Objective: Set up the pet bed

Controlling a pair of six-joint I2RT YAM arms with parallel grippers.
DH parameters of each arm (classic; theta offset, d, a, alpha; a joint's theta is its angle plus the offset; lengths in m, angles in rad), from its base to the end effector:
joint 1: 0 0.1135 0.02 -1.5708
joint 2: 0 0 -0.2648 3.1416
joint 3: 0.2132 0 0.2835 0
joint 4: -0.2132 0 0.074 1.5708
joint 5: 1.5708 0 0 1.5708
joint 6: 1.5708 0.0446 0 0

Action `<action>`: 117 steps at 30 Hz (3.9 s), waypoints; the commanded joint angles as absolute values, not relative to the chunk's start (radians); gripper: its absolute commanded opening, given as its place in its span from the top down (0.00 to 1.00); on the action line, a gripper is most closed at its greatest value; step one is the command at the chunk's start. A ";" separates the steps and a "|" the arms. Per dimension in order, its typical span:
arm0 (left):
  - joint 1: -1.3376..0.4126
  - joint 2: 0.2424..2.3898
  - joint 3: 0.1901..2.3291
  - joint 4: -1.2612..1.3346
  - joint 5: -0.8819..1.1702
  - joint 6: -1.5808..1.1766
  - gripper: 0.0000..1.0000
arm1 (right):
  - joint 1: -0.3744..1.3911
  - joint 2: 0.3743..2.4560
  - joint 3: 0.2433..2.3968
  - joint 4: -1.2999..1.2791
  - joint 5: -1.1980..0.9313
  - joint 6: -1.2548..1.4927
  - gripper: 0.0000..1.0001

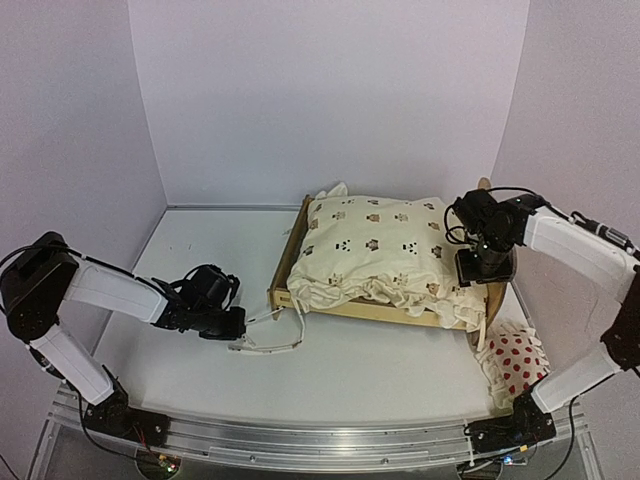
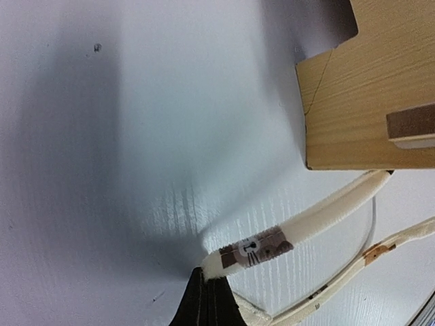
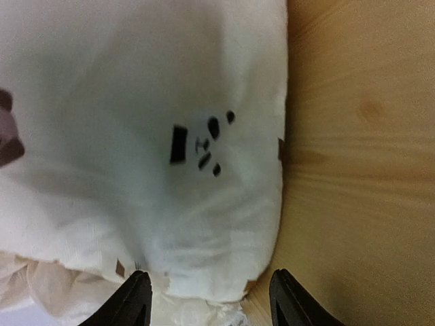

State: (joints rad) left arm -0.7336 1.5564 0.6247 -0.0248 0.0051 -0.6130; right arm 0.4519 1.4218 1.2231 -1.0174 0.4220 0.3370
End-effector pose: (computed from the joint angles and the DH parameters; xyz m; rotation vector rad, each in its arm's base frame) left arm 0.2212 -0.1997 0.0947 0.1598 2.6109 -0.5226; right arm 0.2815 0.1163 0.2719 -0.0503 2.6377 -0.3397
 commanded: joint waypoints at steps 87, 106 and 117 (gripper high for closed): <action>-0.821 1.257 0.640 -0.502 0.011 -0.746 0.59 | 1.049 1.742 1.347 -0.375 -0.233 0.249 0.39; -0.856 1.449 0.655 -0.403 0.088 -0.680 0.63 | 1.139 1.902 1.430 -0.380 -0.131 0.324 0.39; -0.898 1.503 0.697 -0.431 0.045 -0.696 0.89 | 1.141 1.920 1.430 -0.380 -0.150 0.324 0.39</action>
